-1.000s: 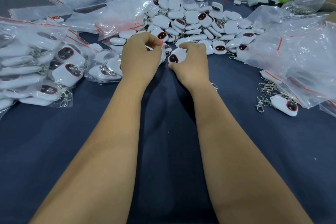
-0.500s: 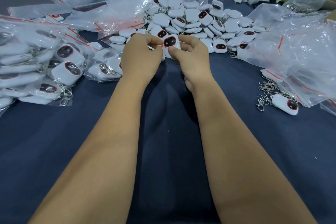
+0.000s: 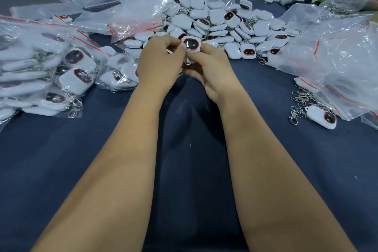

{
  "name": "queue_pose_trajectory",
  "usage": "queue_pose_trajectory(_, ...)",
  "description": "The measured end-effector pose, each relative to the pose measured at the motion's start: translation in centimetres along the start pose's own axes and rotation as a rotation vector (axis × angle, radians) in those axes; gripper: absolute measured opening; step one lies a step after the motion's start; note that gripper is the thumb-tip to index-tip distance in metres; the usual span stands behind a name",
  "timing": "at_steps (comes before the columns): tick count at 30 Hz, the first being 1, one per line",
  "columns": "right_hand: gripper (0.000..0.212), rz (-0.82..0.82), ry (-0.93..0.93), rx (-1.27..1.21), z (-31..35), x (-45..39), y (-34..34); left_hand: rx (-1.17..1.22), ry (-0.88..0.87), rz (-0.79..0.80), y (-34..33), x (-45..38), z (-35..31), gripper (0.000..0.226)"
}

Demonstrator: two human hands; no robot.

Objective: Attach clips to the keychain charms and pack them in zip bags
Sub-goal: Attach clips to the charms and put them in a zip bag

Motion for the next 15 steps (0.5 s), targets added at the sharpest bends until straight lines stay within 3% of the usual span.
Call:
queue_pose_trajectory(3,0.021,-0.028,0.041,0.063,0.05,-0.27,0.23,-0.004,0.023,0.01,-0.11,0.1,0.09,0.011)
queue_pose_trajectory(10,0.021,-0.065,0.123,0.177,0.36,-0.3,0.7,-0.027,0.051,0.053,-0.47,0.21,0.19,0.026)
queue_pose_trajectory(15,0.021,-0.066,0.111,0.181,0.33,-0.35,0.67,-0.015,0.025,0.045,-0.53,0.21,0.06,0.011)
Point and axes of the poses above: each hand's wrist, its own x-axis away from the middle knuckle, its own y-axis out of the back of the hand, z = x × y, the point moved 7 cm from there along -x, towards the middle knuckle, and after that the axes turned 11 degrees about -z, right-handed, at the moved point
